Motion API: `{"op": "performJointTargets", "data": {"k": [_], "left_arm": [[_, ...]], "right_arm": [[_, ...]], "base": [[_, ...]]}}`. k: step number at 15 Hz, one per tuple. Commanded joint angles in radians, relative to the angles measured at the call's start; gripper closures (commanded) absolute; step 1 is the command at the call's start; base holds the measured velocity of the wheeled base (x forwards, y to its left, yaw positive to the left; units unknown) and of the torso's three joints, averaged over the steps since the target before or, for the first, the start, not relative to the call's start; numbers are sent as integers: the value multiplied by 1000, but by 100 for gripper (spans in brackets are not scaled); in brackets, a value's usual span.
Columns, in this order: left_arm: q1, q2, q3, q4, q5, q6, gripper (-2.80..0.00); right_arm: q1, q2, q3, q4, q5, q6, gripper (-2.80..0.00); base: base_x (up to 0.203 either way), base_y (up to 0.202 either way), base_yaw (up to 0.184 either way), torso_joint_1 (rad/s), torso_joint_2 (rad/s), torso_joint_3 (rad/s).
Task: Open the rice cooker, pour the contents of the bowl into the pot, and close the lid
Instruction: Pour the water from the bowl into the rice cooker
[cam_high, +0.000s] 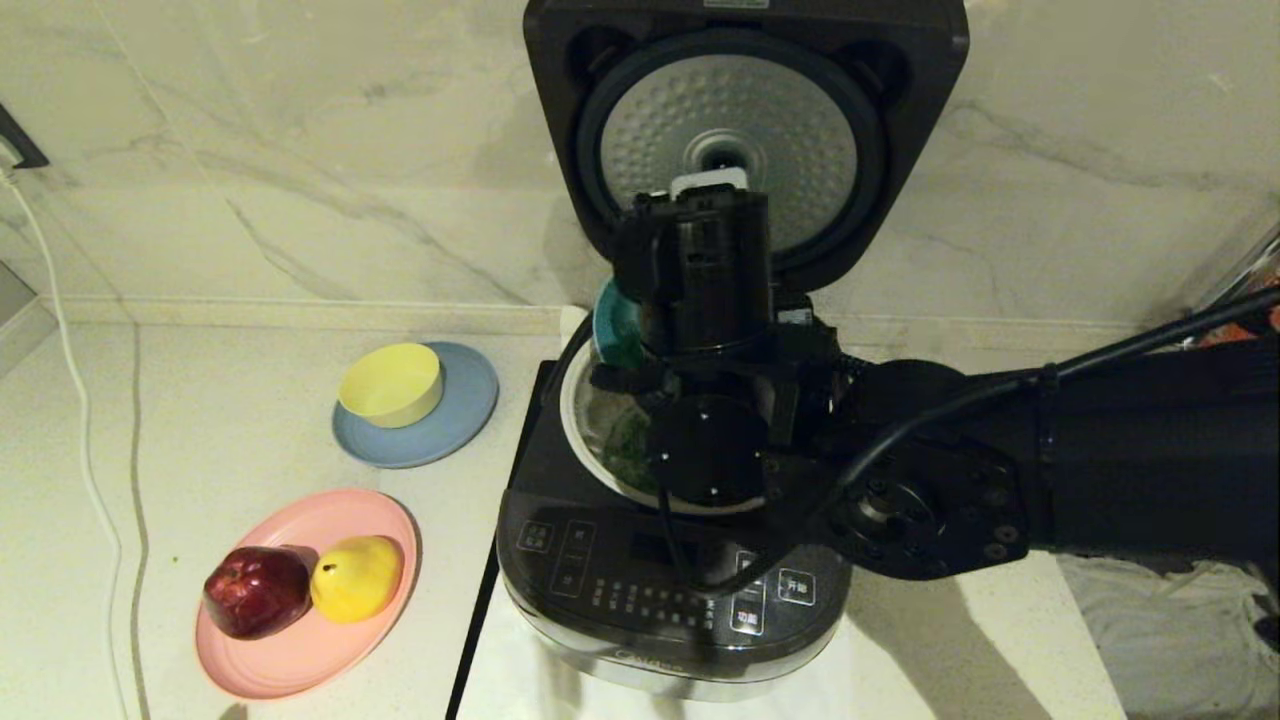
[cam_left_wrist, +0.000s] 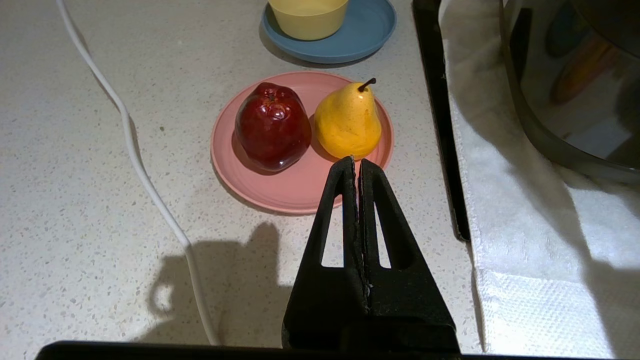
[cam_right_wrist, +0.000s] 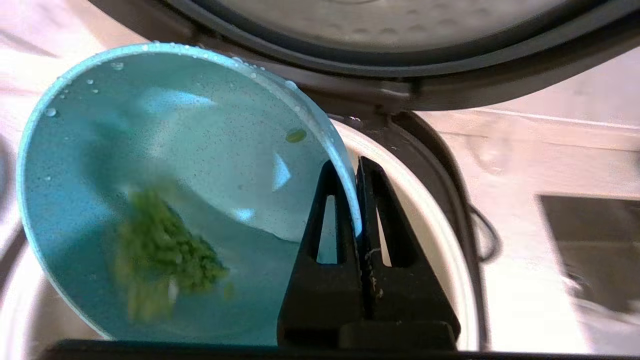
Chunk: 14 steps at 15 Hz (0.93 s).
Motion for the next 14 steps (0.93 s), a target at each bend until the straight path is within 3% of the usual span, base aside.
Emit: {"op": "performJointTargets", "data": {"k": [1, 4, 8, 10, 14], "left_arm": [[0, -1, 9, 0, 0, 0, 0], [0, -1, 9, 0, 0, 1, 0], [0, -1, 9, 0, 0, 1, 0], [0, -1, 9, 0, 0, 1, 0], [0, -1, 9, 0, 0, 0, 0]], "right_arm": [[-7, -43, 144, -220, 26, -41, 0], [-44, -52, 290, -600, 90, -182, 0], [-101, 17, 416, -1132, 227, -501, 0], [-131, 51, 465, -1182, 288, -557, 0], [-133, 55, 464, -1182, 314, -508, 0]], "base": [[0, 0, 0, 0, 0, 0], [0, 0, 0, 0, 0, 0], [0, 0, 0, 0, 0, 0], [0, 0, 0, 0, 0, 0], [0, 0, 0, 0, 0, 0]]}}
